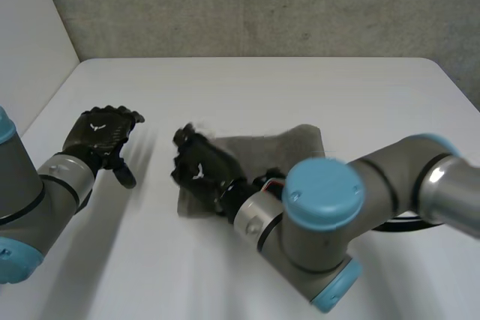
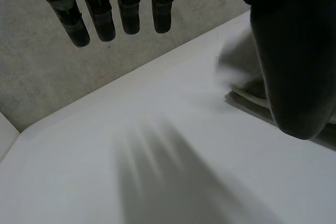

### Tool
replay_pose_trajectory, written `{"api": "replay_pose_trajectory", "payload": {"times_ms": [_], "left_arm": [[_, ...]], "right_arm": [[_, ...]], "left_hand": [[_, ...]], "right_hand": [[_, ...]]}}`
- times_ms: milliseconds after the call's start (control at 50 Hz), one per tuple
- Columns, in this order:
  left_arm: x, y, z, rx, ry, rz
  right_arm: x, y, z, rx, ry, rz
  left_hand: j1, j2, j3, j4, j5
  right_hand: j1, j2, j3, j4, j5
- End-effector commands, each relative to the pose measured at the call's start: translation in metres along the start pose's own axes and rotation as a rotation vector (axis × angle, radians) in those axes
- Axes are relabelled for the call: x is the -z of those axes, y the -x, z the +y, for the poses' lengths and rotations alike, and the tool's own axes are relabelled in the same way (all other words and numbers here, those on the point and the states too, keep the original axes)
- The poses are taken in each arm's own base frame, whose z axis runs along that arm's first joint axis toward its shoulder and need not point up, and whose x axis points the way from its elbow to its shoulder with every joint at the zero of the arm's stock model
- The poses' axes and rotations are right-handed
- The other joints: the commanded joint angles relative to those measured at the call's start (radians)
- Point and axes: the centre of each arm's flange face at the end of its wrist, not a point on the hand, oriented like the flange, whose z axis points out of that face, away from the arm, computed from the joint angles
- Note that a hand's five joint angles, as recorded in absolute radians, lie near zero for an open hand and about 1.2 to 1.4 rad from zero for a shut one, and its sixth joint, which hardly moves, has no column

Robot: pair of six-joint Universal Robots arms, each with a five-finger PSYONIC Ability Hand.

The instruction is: Fold the towel.

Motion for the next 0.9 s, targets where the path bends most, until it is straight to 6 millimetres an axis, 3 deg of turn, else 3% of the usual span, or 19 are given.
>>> {"api": "replay_pose_trajectory", "payload": {"times_ms": [20,60,120,160,240,280,340,360,380,480,600,640,780,840,880,900], "left_arm": [[0.0,-0.004,-0.001,-0.003,-0.006,0.012],[-0.001,-0.008,-0.002,-0.006,-0.013,0.022],[-0.005,-0.021,-0.005,-0.017,-0.029,0.06],[-0.006,-0.032,-0.007,-0.021,-0.04,0.09],[-0.008,-0.051,-0.01,-0.002,-0.054,0.142],[-0.01,-0.068,-0.016,0.052,-0.074,0.186],[-0.012,-0.076,-0.017,0.081,-0.075,0.208],[-0.015,-0.083,-0.011,0.098,-0.058,0.224],[-0.017,-0.088,-0.005,0.104,-0.041,0.235],[-0.018,-0.097,0.006,0.097,-0.01,0.257],[-0.021,-0.1,0.022,0.096,0.033,0.26],[-0.022,-0.1,0.029,0.096,0.056,0.254],[-0.022,-0.101,0.037,0.094,0.081,0.234],[-0.02,-0.102,0.037,0.095,0.083,0.233],[-0.017,-0.105,0.036,0.094,0.081,0.242],[-0.015,-0.108,0.034,0.095,0.076,0.248]], "right_arm": [[0.007,-0.018,0.006,-0.131,0.025,0.044],[0.022,-0.054,0.019,-0.241,0.066,0.127],[0.03,-0.068,0.024,-0.291,0.083,0.162],[0.047,-0.087,0.034,-0.37,0.113,0.215],[0.068,-0.098,0.052,-0.433,0.183,0.257],[0.079,-0.098,0.064,-0.467,0.235,0.264],[0.096,-0.094,0.085,-0.53,0.341,0.26],[0.096,-0.094,0.085,-0.53,0.342,0.26],[0.105,-0.088,0.098,-0.584,0.404,0.24],[0.119,-0.078,0.12,-0.691,0.487,0.234],[0.127,-0.071,0.132,-0.747,0.512,0.22],[0.127,-0.067,0.139,-0.762,0.514,0.21],[0.121,-0.06,0.153,-0.763,0.521,0.207],[0.121,-0.061,0.154,-0.758,0.522,0.212],[0.125,-0.067,0.155,-0.756,0.522,0.229],[0.125,-0.067,0.155,-0.756,0.522,0.229]], "left_hand": [[-0.114,-0.061,-0.045,-0.056,-0.048],[-0.114,-0.061,-0.045,-0.056,-0.048],[-0.117,-0.064,-0.045,-0.056,-0.051],[-0.117,-0.064,-0.045,-0.056,-0.051],[-0.117,-0.064,-0.045,-0.056,-0.051],[-0.117,-0.064,-0.045,-0.056,-0.051],[-0.117,-0.064,-0.045,-0.056,-0.051],[-0.117,-0.064,-0.045,-0.056,-0.051],[-0.117,-0.064,-0.045,-0.056,-0.051],[-0.114,-0.061,-0.045,-0.056,-0.048],[-0.114,-0.061,-0.045,-0.056,-0.048],[-0.114,-0.061,-0.045,-0.056,-0.048],[-0.114,-0.061,-0.045,-0.056,-0.048],[-0.117,-0.064,-0.045,-0.056,-0.051],[-0.114,-0.061,-0.045,-0.056,-0.048],[-0.114,-0.061,-0.045,-0.056,-0.048]], "right_hand": [[-0.709,-0.699,-0.033,-0.053,-0.712],[-0.709,-0.699,-0.033,-0.053,-0.712],[-0.709,-0.699,-0.033,-0.053,-0.712],[-0.709,-0.699,-0.033,-0.053,-0.712],[-0.709,-0.699,-0.033,-0.053,-0.712],[-0.709,-0.699,-0.033,-0.053,-0.712],[-0.709,-0.699,-0.033,-0.053,-0.712],[-0.709,-0.699,-0.033,-0.053,-0.712],[-0.709,-0.699,-0.033,-0.053,-0.712],[-0.709,-0.699,-0.033,-0.053,-0.712],[-0.461,-0.451,-0.033,-0.053,-0.464],[-0.219,-0.209,-0.033,-0.053,-0.222],[0.058,0.068,-0.033,-0.053,0.056],[0.24,0.251,-0.033,-0.053,0.238],[0.497,0.507,-0.033,-0.053,0.495],[0.499,0.509,-0.033,-0.053,0.496]]}}
